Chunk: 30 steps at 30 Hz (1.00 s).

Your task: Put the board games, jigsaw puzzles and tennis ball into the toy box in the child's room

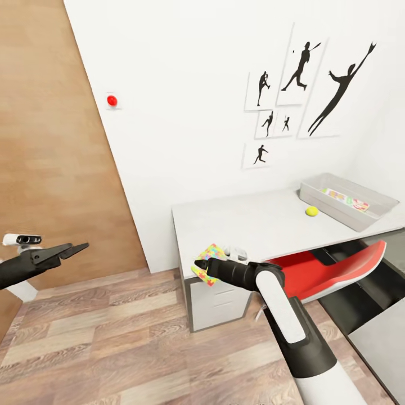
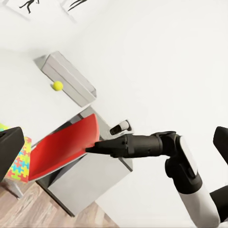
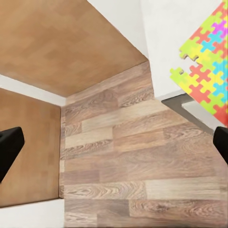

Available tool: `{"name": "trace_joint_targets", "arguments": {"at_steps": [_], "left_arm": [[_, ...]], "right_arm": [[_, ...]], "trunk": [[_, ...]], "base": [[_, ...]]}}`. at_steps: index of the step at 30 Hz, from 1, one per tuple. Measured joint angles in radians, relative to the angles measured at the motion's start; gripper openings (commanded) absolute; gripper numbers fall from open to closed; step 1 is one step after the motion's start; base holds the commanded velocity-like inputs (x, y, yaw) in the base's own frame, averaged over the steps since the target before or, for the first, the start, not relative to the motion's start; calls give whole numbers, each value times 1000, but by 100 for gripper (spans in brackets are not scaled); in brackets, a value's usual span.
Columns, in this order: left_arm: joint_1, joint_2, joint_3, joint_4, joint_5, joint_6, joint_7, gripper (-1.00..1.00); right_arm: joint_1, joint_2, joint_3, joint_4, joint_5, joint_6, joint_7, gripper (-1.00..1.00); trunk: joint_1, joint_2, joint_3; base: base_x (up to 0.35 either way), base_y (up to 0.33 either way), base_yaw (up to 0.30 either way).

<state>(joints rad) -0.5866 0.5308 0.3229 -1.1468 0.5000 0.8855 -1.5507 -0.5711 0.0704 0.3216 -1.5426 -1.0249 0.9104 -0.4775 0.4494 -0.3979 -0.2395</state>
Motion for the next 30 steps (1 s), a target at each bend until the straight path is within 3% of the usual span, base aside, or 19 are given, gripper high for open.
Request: {"name": "trace_joint_targets", "arguments": {"at_steps": [7,13,30], "left_arm": [[40,2,0,43,0,-42,-4,100],[44,0,0,50,-1,-47,-3,100],[44,2,5,58,0,-48,-5,100]], "right_arm": [[16,0,0,2,2,-45,7,100],[82,0,1,2,4,-106,8,100],[94,0,12,10,7,-151,9,100]], "trunk": [[0,0,-3],[0,0,0],[0,0,26]], "base": [[0,0,-185],[0,0,-66],[0,0,-70]]}}
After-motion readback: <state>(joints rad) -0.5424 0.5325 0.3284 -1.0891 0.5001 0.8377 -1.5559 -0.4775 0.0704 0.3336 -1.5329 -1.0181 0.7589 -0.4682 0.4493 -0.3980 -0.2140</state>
